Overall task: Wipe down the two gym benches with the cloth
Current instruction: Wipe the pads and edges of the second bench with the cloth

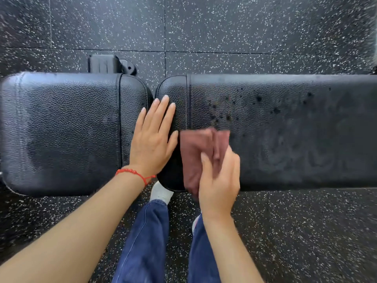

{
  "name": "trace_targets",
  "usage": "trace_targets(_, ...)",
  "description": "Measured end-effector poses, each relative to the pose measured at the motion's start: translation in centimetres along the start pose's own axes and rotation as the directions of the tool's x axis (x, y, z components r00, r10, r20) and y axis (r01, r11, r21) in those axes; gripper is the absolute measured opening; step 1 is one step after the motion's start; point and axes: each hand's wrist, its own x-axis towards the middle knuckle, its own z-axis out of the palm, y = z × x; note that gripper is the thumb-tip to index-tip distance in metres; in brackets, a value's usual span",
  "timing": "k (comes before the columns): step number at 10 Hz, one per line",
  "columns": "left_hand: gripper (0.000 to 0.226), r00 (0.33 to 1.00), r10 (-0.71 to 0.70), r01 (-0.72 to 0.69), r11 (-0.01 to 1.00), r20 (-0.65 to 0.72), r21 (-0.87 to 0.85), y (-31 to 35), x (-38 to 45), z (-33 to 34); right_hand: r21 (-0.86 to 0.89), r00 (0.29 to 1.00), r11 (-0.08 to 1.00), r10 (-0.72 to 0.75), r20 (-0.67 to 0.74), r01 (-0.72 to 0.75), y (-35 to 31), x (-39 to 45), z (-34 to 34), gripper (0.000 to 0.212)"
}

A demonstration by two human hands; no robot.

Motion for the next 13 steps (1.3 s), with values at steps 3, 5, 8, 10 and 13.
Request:
trace_targets(3, 0.053, 1.000, 0.005, -0.005, 0.998, 0.012, 0.057, 0.2, -0.2, 0.2, -0.095, 0.994, 0.990, -0.105, -0.039, 0.101, 1.0, 0.2, -0.8, 0.041)
trace_targets(5, 0.053, 1.000, 0.000, 0.000, 0.998, 0.008, 0.058, 0.3, -0.2, 0.1, -0.075, 0.992, 0.997, -0.039, -0.118, 0.031, -2.0, 8.9, 1.3, 0.046)
trace_targets(8, 0.053, 0.999, -0.041, 0.041, 0.999, -0.009, 0.016, 0.7, -0.1, 0.0, -0.068, 0.994, 0.997, -0.046, -0.098, 0.040, -0.5, 7.2, -0.3, 0.047)
trace_targets(10, 0.051, 0.996, -0.079, 0.075, 0.994, -0.041, -0.084, 4.6, -0.4, 0.2, -0.053, 0.999, 0.998, 0.040, -0.013, -0.041, 2.6, 0.2, -4.1, 0.049)
trace_targets(13, 0.051, 0.992, -0.120, 0.119, 0.993, -0.029, -0.026, 7.9, -1.0, 2.1, -0.034, 0.997, 0.999, 0.033, -0.068, -0.036, 1.8, 4.8, -3.6, 0.052)
